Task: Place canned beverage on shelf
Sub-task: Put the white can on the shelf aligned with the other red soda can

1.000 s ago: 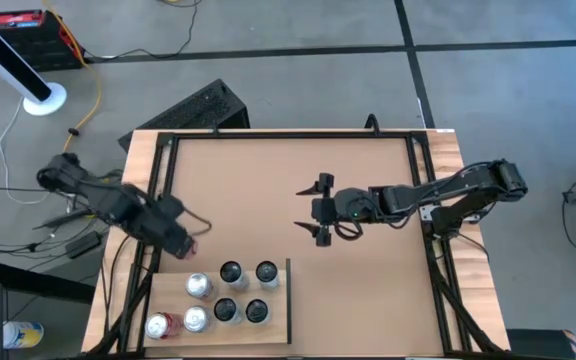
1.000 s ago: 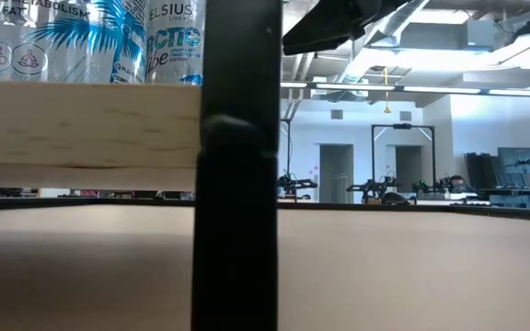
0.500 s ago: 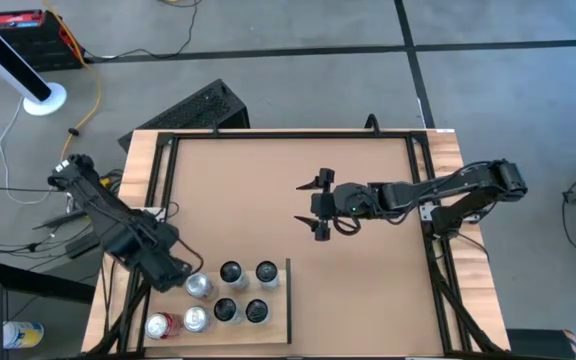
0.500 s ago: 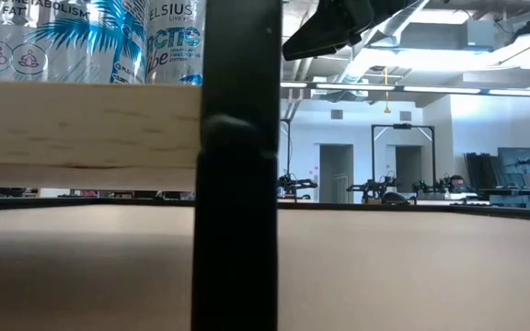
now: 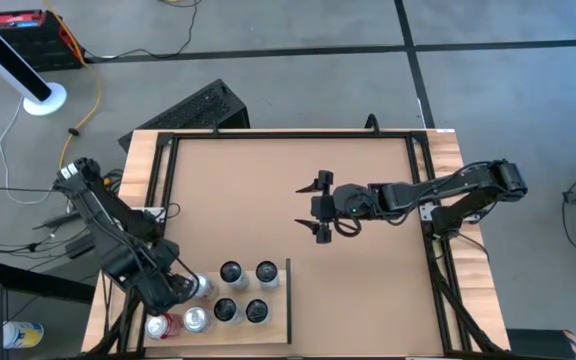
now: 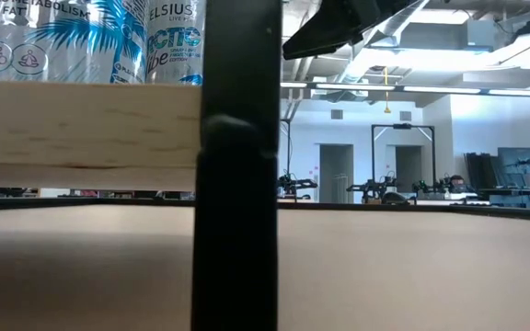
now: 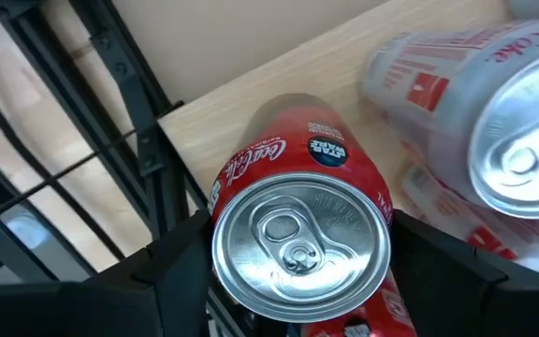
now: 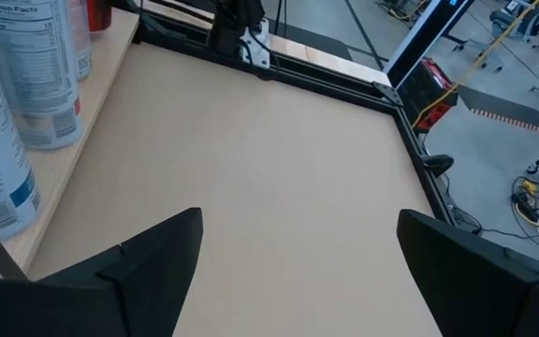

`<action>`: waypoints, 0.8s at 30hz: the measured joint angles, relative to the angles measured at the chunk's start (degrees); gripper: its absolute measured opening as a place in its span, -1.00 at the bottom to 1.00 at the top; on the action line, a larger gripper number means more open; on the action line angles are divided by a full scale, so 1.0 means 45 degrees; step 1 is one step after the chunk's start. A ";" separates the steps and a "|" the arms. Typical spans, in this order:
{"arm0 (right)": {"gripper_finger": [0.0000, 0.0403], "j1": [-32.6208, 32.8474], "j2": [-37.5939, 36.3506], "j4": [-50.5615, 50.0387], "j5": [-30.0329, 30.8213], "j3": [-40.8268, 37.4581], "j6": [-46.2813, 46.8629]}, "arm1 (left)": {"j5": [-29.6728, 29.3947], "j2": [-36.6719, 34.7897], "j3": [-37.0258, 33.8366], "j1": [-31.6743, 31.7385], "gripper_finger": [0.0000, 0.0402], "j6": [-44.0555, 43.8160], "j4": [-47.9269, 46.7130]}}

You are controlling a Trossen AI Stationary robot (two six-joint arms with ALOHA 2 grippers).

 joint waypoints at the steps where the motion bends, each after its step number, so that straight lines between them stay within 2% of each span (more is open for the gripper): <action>1: 0.89 0.0000 0.0000 0.0019 0.0001 0.0000 0.0000 | 0.0002 0.0054 0.0000 0.0000 0.29 0.0014 -0.0046; 17: 0.89 0.0000 0.0000 0.0087 -0.0108 0.0000 0.0015 | 0.0189 0.0191 0.0000 0.0007 0.29 -0.0110 -0.0273; 24: 0.89 0.0000 0.0000 0.0078 -0.0118 0.0000 0.0040 | 0.0521 0.0572 0.0003 0.0007 0.60 0.0392 -0.0180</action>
